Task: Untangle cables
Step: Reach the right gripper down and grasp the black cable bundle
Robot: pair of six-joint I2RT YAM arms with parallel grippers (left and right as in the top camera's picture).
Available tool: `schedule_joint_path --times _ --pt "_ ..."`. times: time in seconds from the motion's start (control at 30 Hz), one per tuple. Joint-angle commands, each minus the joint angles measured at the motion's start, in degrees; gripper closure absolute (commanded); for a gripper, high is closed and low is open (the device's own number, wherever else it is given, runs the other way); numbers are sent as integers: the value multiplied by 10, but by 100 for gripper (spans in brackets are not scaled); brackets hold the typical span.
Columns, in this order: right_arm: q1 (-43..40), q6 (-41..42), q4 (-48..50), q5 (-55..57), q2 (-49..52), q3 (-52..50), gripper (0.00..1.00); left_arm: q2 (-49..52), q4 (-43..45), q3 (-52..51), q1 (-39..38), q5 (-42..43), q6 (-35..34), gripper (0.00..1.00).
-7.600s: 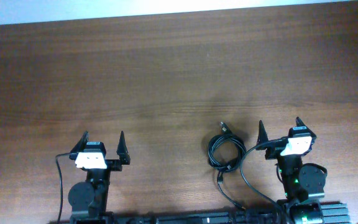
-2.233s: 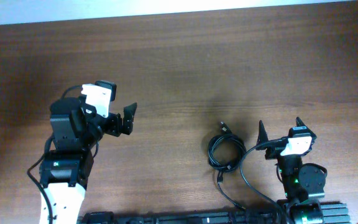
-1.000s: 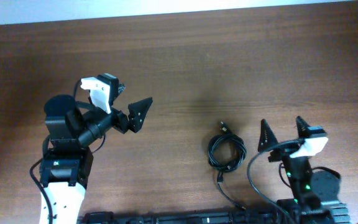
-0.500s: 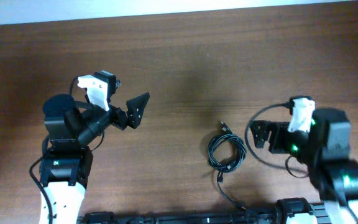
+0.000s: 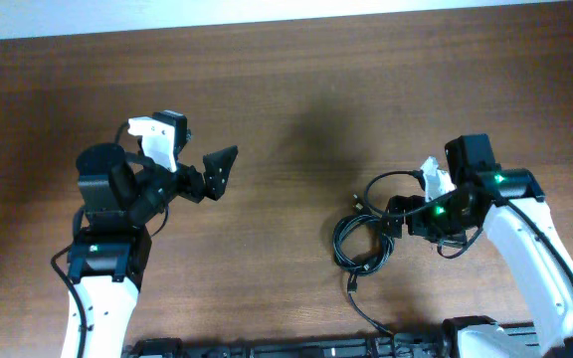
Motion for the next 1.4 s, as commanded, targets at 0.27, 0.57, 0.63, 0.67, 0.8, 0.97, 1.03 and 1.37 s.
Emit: schedule_joint_path --times 0.27,0.57,0.63,0.67,0.8,0.97,1.03,1.37 --pt "-3 -11 32 15 122 -9 1 7 -25 10 -2 28 2 1" --pt "79 -26 202 59 144 -99 1 7 -25 10 -2 28 2 1" --pt "92 -26 237 96 144 -122 0 7 -25 10 -2 28 2 1" --pt "95 -26 262 104 144 -139 2 7 -25 10 -2 28 2 1" --pt "95 -26 320 103 144 -174 37 7 -25 10 -2 27 2 1" --pt "95 -41 325 103 144 -175 39 7 -25 10 -2 25 2 1" --pt "95 -41 337 103 144 -175 60 7 -25 10 -2 25 2 1" --pt "94 -59 344 -3 140 -135 96 7 -25 10 -2 41 3 1"
